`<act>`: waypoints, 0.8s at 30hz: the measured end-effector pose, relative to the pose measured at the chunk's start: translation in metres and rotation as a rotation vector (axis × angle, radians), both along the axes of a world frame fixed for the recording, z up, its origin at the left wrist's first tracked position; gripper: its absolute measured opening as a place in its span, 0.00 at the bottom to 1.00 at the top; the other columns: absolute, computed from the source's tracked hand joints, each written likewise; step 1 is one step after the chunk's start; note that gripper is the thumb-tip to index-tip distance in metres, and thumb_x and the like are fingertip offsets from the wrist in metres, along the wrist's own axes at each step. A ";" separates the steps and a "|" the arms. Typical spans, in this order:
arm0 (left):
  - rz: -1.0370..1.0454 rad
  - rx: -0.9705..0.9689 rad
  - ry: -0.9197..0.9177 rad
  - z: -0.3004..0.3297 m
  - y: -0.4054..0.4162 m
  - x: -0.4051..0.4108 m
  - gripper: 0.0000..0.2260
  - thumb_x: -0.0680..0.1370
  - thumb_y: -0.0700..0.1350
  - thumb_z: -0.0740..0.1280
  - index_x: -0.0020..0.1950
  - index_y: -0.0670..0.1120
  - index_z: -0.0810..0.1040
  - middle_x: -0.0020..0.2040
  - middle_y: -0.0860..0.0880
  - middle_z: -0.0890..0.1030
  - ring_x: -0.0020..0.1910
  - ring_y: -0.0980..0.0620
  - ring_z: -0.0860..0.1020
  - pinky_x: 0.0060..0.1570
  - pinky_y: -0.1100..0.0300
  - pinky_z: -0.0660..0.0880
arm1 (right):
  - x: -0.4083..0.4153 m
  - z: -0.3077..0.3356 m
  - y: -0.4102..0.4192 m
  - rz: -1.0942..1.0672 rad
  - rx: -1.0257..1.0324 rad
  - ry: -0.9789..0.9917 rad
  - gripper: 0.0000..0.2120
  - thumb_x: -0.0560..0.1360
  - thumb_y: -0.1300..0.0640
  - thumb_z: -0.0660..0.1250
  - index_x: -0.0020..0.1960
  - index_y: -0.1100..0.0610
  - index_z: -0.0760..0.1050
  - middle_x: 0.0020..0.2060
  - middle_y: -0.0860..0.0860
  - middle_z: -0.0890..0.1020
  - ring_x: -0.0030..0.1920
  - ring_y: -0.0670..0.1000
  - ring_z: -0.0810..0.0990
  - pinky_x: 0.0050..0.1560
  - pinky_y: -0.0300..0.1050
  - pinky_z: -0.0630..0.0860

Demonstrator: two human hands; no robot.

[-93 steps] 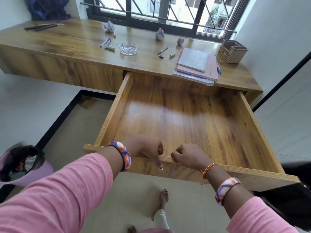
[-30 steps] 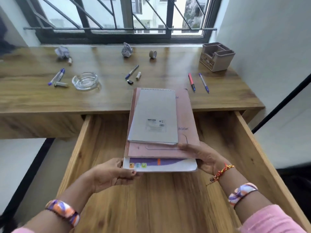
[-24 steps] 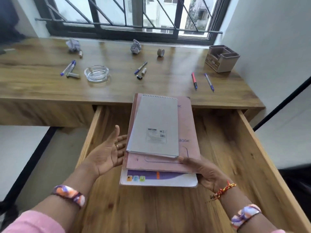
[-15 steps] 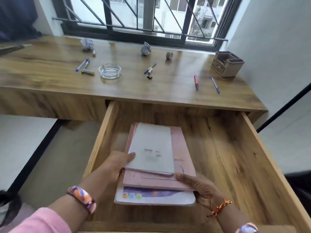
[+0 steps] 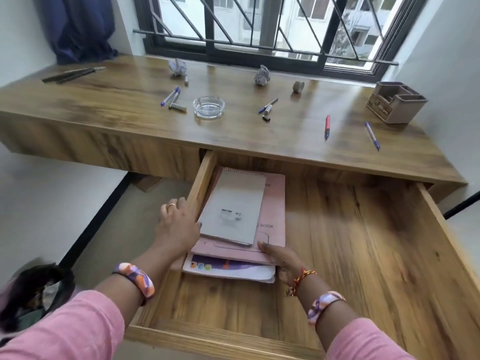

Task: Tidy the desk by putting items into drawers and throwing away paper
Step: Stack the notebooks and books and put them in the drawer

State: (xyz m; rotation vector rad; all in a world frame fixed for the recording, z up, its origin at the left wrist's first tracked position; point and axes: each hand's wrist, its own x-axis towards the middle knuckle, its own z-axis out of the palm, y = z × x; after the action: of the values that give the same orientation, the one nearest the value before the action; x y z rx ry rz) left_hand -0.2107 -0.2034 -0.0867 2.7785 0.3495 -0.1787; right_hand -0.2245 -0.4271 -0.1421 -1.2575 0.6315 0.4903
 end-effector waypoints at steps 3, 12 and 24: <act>0.082 -0.183 0.099 -0.009 0.007 -0.005 0.21 0.78 0.46 0.60 0.68 0.41 0.60 0.64 0.38 0.72 0.63 0.38 0.71 0.55 0.49 0.71 | 0.010 -0.006 0.004 0.066 -0.323 -0.214 0.22 0.69 0.59 0.73 0.60 0.62 0.71 0.55 0.58 0.81 0.49 0.54 0.81 0.43 0.43 0.81; 0.077 -0.227 -0.001 -0.018 0.012 -0.007 0.06 0.78 0.44 0.59 0.50 0.42 0.65 0.50 0.40 0.77 0.47 0.39 0.77 0.47 0.48 0.76 | -0.028 0.005 0.024 1.159 -1.278 -0.487 0.46 0.71 0.34 0.60 0.74 0.45 0.33 0.68 0.48 0.24 0.72 0.56 0.27 0.71 0.62 0.36; 0.065 -0.254 -0.017 -0.023 0.015 -0.005 0.07 0.78 0.46 0.59 0.51 0.43 0.65 0.49 0.42 0.78 0.47 0.40 0.77 0.48 0.46 0.77 | 0.018 0.005 0.039 1.296 -1.497 -0.580 0.36 0.77 0.65 0.53 0.75 0.42 0.38 0.76 0.51 0.36 0.76 0.58 0.39 0.67 0.72 0.51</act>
State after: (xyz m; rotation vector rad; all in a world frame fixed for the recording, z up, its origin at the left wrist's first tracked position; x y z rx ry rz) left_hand -0.2154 -0.1880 -0.1098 2.5137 0.3832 -0.1708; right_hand -0.2063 -0.3879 -0.1368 -3.0746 -0.6381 0.6205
